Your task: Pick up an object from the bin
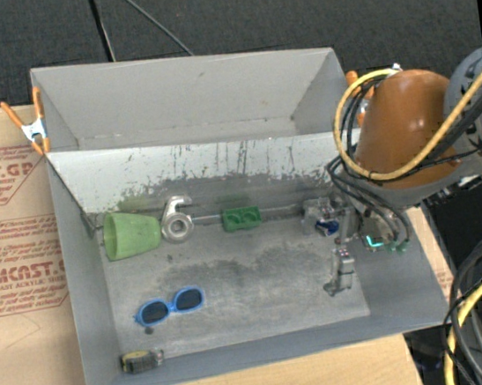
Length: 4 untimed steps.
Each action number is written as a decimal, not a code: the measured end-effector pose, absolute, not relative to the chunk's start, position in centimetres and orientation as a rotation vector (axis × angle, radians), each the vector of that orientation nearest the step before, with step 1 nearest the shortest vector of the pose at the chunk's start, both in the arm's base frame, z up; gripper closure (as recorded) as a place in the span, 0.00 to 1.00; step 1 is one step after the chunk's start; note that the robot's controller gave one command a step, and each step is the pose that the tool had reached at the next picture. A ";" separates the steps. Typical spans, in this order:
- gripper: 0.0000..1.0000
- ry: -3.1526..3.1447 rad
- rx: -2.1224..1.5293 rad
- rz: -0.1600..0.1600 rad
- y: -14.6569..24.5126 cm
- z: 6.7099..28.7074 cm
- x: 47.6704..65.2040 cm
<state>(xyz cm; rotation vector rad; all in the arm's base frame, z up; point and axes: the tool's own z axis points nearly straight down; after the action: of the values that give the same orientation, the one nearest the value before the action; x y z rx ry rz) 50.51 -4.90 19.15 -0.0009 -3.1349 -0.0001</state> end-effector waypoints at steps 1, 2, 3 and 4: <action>0.00 -3.141 0.101 0.001 -13.1 12.2 54.3; 0.00 -3.153 0.050 0.001 -15.5 8.8 58.8; 0.00 -3.142 0.250 0.004 -12.3 7.3 59.4; 1.00 -3.150 0.248 0.007 -12.4 7.5 59.6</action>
Offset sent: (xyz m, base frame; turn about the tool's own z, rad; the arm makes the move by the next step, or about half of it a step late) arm 0.0371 -0.0783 -0.0652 -0.0695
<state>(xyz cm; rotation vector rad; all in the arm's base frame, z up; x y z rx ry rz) 59.61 -12.38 7.54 0.2483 -3.1505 0.0071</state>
